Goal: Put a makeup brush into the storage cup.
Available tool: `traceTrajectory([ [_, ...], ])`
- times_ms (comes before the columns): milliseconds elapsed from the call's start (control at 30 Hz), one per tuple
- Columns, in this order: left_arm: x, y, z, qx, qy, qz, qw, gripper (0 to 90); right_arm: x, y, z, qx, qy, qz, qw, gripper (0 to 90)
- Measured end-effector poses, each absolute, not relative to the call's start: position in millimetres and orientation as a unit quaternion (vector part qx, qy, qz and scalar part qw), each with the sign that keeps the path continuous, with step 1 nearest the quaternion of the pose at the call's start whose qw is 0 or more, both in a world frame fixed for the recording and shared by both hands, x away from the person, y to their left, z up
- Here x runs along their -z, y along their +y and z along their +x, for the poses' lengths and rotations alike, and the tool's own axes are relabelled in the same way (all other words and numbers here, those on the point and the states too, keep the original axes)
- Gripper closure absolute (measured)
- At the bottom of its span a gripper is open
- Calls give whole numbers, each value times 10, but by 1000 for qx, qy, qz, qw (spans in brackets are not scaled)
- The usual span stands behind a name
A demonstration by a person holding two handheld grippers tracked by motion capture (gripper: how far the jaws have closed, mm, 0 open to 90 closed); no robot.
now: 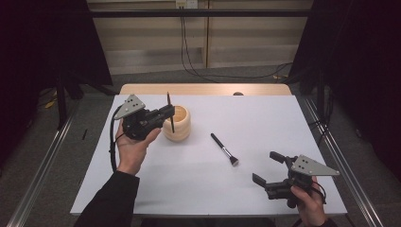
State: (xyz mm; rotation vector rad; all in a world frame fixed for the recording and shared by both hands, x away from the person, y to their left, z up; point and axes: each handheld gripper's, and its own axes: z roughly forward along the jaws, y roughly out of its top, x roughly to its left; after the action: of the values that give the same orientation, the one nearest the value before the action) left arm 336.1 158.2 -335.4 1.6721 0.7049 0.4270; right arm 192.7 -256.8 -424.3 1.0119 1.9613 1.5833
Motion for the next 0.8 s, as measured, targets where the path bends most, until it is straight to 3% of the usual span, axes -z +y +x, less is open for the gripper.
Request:
traceTrajectory([
  [800, 3252, 1521, 3919, -218, 332, 710, 582, 838, 4284, -2577, 1926, -573, 700, 369, 215, 0],
])
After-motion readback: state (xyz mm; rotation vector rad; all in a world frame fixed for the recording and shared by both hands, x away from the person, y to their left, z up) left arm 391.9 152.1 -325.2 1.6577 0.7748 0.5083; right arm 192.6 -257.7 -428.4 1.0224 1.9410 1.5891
